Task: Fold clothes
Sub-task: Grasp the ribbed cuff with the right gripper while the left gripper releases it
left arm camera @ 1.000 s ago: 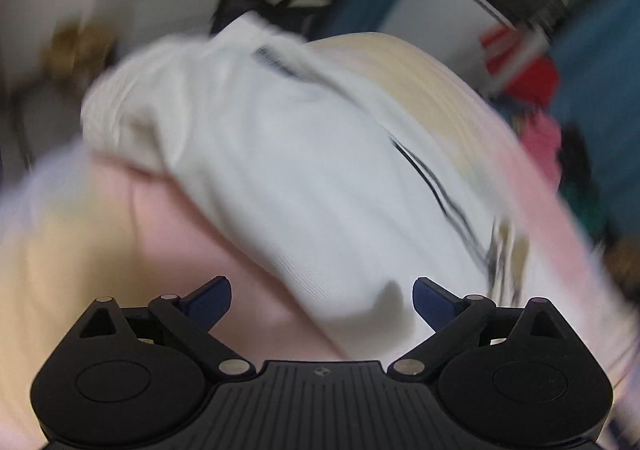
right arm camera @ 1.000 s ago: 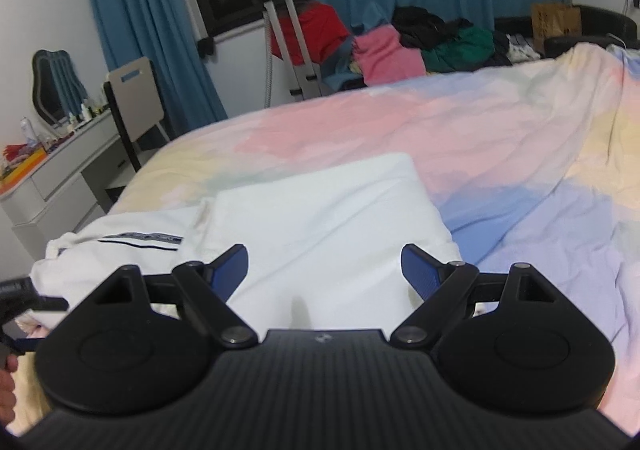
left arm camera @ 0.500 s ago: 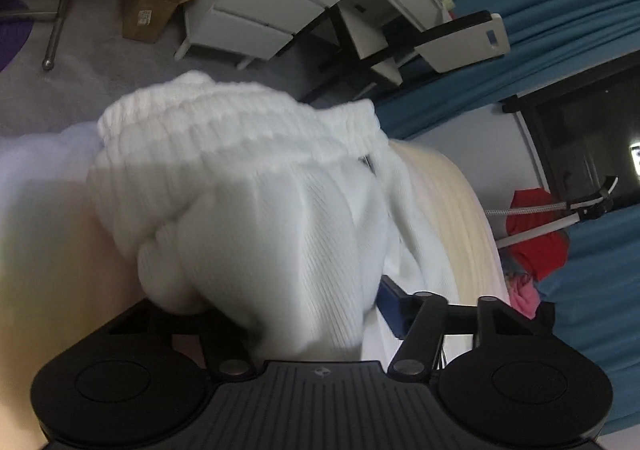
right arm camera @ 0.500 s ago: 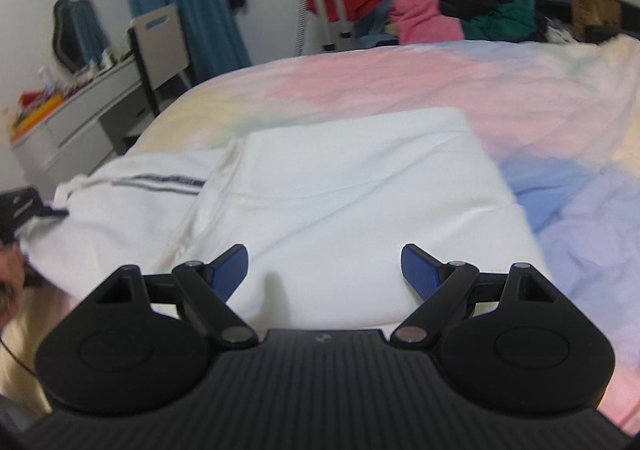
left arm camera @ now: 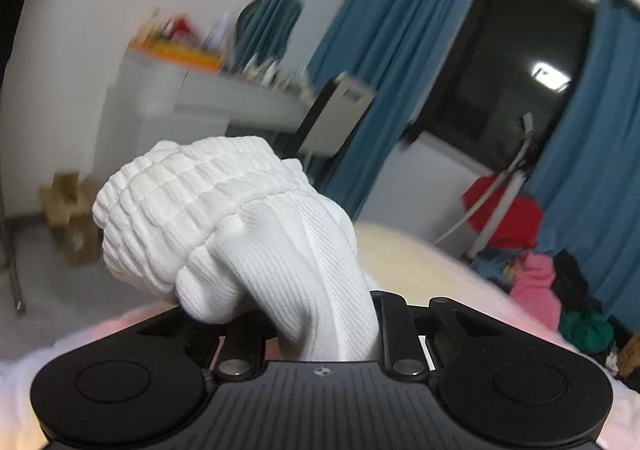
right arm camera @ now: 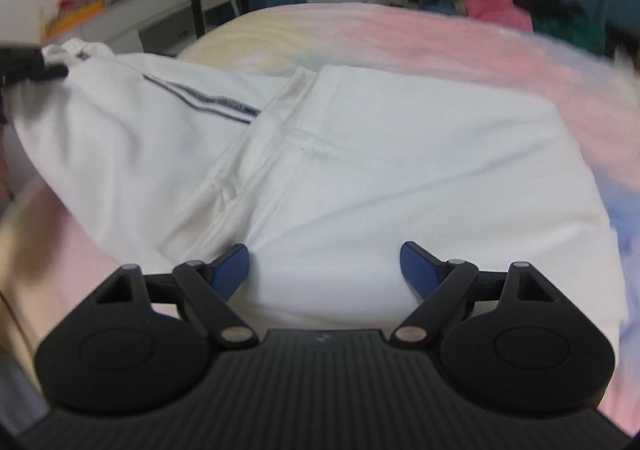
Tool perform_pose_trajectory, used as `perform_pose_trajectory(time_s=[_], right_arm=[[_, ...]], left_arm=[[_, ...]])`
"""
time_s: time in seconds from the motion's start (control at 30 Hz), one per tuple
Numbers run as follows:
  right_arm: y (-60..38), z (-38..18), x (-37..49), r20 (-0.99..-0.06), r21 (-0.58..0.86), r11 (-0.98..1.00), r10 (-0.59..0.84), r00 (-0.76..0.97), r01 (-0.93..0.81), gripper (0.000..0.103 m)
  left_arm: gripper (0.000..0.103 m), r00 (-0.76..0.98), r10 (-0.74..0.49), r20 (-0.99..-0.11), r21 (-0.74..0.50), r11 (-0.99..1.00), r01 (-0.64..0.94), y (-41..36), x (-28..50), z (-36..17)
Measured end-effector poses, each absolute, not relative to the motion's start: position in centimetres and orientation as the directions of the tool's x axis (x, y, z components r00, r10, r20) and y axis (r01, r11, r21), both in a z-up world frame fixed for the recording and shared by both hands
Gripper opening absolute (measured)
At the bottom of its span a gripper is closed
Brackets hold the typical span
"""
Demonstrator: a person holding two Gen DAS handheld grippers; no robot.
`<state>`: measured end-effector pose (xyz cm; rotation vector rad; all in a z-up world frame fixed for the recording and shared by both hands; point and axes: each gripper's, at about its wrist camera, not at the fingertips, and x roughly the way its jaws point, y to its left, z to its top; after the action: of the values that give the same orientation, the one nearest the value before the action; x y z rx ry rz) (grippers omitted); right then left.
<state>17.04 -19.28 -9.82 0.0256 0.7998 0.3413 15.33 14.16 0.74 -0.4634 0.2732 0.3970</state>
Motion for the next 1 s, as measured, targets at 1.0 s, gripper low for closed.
perform_pose_trajectory(time_s=[1.0], right_arm=[[-43.6, -10.3, 16.3, -0.404, 0.775, 0.597, 0.219, 0.888, 0.206, 0.087]], left_arm=[[0.047, 0.875, -0.121, -0.469, 0.283, 0.918, 0.278, -33.3, 22.7, -6.9]])
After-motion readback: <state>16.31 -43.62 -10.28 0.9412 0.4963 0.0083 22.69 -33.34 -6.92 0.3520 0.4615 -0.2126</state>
